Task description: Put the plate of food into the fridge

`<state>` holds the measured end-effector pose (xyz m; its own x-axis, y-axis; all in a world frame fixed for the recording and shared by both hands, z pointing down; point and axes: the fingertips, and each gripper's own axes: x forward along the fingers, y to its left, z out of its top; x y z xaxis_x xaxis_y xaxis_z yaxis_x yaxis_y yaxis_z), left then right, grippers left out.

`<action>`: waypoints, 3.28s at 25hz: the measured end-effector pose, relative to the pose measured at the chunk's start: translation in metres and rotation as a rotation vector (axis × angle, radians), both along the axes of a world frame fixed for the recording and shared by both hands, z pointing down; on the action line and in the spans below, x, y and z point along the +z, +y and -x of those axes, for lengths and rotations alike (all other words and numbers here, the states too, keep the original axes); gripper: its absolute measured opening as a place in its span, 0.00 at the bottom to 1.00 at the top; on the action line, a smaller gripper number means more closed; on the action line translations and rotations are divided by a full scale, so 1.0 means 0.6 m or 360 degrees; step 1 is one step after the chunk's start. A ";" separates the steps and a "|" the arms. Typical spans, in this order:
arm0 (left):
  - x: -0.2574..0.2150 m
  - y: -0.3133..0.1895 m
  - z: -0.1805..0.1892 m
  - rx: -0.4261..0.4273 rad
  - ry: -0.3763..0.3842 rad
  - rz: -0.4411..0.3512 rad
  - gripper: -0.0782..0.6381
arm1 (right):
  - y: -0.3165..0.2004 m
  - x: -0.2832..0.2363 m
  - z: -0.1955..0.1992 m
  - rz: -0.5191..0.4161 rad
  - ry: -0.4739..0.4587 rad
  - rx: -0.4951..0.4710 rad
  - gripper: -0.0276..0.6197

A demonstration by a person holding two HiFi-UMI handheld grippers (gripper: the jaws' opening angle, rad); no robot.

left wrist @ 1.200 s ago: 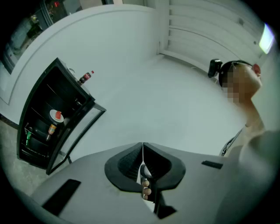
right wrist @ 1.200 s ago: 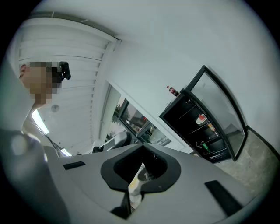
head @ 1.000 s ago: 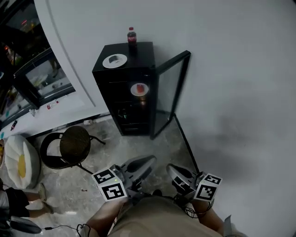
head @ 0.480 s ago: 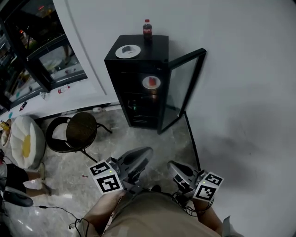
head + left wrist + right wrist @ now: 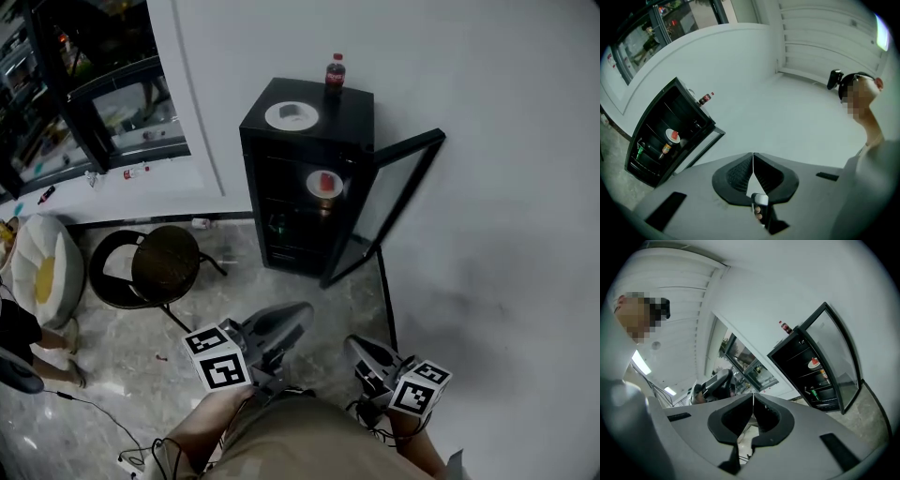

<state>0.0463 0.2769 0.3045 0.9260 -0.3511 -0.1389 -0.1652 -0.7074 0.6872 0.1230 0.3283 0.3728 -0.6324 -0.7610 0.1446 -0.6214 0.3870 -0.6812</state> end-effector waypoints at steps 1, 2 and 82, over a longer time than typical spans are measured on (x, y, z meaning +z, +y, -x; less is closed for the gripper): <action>-0.001 -0.010 0.007 0.0006 0.0006 -0.0001 0.13 | -0.008 0.001 0.004 0.0017 0.0012 0.0015 0.08; -0.002 -0.020 0.014 0.0016 0.0013 -0.0004 0.13 | -0.017 0.002 0.008 0.0031 0.0023 0.0027 0.08; -0.034 -0.400 -0.058 -0.0261 -0.0298 -0.0199 0.13 | -0.469 0.039 -0.040 0.0198 -0.0109 -0.0505 0.08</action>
